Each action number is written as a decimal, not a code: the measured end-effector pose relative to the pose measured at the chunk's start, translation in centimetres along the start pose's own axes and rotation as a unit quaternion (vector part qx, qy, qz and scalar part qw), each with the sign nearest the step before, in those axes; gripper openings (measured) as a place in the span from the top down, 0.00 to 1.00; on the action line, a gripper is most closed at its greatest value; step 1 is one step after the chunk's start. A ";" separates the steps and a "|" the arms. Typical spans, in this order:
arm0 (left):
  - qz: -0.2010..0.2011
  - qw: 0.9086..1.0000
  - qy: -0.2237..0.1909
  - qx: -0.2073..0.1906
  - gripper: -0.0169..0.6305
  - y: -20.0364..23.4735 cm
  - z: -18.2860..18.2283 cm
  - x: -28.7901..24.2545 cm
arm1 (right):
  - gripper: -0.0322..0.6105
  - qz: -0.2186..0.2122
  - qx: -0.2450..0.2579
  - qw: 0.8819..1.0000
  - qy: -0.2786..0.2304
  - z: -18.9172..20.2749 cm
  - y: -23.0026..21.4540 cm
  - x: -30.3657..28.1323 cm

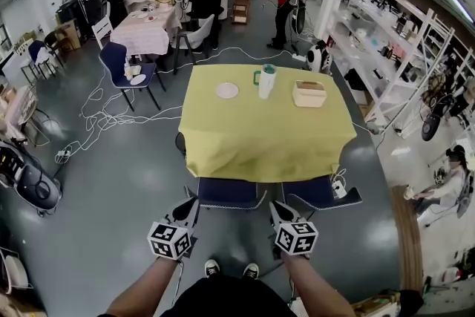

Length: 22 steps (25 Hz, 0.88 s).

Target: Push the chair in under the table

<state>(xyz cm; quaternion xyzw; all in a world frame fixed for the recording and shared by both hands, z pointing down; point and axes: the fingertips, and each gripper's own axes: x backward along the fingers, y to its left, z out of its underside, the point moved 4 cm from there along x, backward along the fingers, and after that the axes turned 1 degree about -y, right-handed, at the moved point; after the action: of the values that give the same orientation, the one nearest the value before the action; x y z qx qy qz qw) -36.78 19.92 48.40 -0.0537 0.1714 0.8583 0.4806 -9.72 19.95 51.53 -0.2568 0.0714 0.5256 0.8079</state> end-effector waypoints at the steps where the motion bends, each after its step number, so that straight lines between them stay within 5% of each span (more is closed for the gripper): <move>1: 0.001 1.000 0.002 0.001 0.96 0.2 0.1 0.0 | 0.93 0.002 -0.001 1.000 0.002 0.2 0.0 -0.2; 22: 0.036 0.999 0.029 0.014 0.96 3.5 1.8 0.7 | 0.93 0.049 -0.018 0.998 0.020 2.7 1.7 -0.9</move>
<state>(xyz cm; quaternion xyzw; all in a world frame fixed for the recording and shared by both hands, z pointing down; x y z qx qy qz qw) -39.95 19.47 50.71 -0.0654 0.1989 0.8709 0.4447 -12.04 21.04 53.59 -0.2783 0.0905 0.5602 0.7749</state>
